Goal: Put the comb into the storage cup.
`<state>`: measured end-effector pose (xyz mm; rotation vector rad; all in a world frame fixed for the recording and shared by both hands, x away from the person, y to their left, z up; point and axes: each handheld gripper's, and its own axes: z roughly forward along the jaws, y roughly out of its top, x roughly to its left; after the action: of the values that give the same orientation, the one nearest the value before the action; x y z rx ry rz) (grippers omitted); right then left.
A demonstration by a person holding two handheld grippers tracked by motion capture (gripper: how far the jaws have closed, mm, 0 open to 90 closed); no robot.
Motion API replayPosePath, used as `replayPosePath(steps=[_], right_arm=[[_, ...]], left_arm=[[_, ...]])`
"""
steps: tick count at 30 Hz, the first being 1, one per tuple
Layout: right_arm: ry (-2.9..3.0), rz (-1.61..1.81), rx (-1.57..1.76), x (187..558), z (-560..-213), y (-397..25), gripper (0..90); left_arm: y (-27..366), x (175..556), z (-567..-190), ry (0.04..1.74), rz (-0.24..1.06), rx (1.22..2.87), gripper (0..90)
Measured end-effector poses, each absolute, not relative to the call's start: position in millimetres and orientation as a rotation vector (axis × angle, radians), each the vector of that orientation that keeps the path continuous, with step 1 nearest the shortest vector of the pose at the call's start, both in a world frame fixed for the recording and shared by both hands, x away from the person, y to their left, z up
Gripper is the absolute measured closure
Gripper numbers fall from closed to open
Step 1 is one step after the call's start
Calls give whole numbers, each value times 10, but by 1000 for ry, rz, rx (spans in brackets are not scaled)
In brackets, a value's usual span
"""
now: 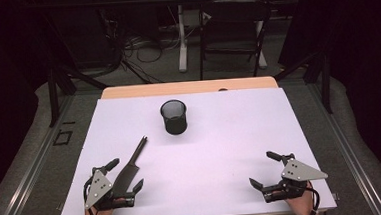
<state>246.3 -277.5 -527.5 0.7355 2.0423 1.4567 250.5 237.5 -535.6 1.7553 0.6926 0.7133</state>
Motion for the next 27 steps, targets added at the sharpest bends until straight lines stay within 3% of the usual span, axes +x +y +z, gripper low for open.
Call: replayPosePath(steps=[27], right_arm=[[2052, 1443, 748, 2476, -5289, -2767, 0]], left_arm=[[2229, 2669, -5324, 745, 667, 1827, 1]])
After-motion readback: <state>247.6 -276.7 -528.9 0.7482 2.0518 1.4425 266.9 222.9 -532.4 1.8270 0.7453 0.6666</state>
